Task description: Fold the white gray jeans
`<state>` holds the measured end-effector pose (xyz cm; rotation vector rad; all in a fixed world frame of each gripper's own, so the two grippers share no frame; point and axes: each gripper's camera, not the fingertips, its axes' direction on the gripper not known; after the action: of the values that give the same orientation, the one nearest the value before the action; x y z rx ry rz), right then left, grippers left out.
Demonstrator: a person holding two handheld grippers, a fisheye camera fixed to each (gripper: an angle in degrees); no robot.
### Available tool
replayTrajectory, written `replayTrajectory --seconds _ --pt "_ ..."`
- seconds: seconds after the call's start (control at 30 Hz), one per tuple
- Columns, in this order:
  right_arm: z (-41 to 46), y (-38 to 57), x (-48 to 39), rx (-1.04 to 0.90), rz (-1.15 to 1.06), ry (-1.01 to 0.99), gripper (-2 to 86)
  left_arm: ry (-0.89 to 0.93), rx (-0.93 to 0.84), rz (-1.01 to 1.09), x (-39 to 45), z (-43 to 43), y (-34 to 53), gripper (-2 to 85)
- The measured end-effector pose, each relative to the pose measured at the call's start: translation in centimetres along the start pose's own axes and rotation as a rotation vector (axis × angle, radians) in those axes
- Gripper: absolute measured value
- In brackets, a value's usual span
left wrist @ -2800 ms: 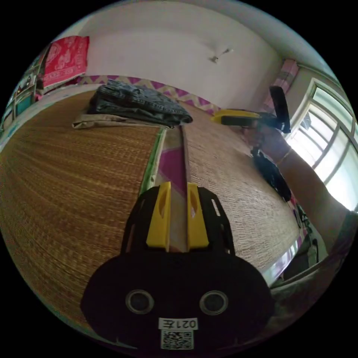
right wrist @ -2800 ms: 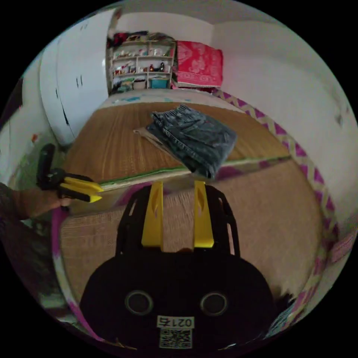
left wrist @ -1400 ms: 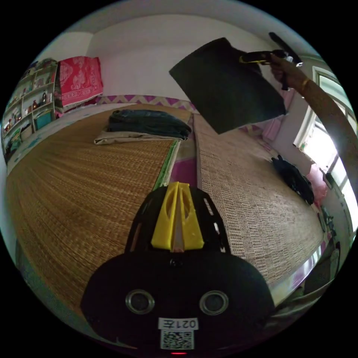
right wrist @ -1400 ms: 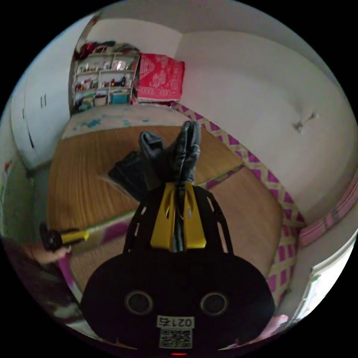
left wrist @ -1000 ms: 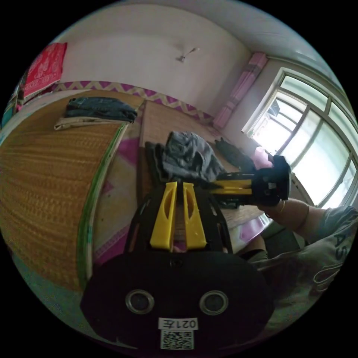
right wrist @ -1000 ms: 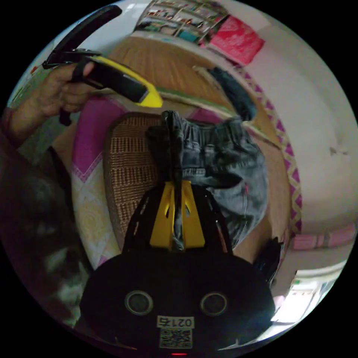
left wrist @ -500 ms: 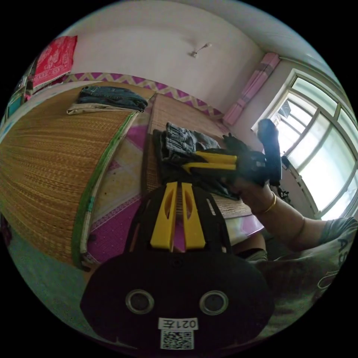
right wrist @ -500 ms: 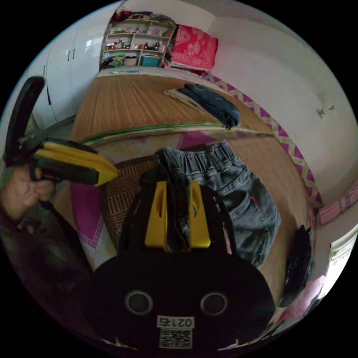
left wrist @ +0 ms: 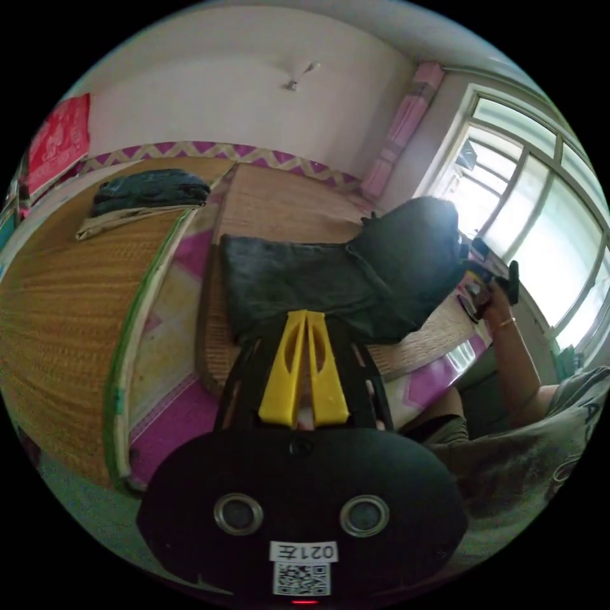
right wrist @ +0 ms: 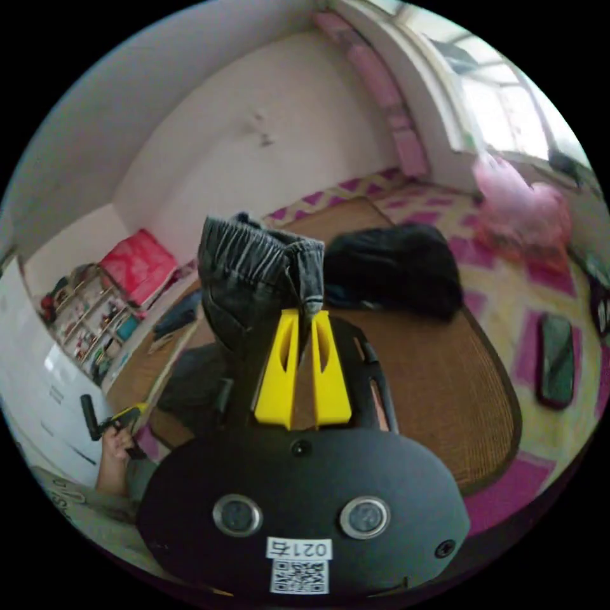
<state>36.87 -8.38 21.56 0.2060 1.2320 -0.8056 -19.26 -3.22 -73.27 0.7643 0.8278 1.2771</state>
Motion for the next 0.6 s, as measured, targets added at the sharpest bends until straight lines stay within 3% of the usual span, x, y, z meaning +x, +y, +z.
replayTrajectory --seconds 0.1,0.17,0.3,0.43,0.6 --pt "3.2 3.6 10.2 -0.225 0.224 -0.072 5.7 0.092 0.04 0.165 3.6 1.6 -1.6 7.9" --pt "1.5 5.3 12.1 -0.165 0.256 -0.137 5.6 0.092 -0.001 0.257 6.1 3.2 -2.9 9.4" --pt "-3.3 5.5 6.8 0.006 0.003 -0.014 5.5 0.114 -0.079 0.416 11.2 7.8 -5.9 10.6" --pt "0.3 4.2 -0.7 -0.089 -0.326 0.108 5.4 0.015 -0.182 0.521 15.4 13.3 -7.9 11.1" --pt "7.6 4.2 -4.5 -0.231 -0.473 0.238 2.9 -0.084 -0.275 0.534 16.6 17.1 -8.2 11.1"
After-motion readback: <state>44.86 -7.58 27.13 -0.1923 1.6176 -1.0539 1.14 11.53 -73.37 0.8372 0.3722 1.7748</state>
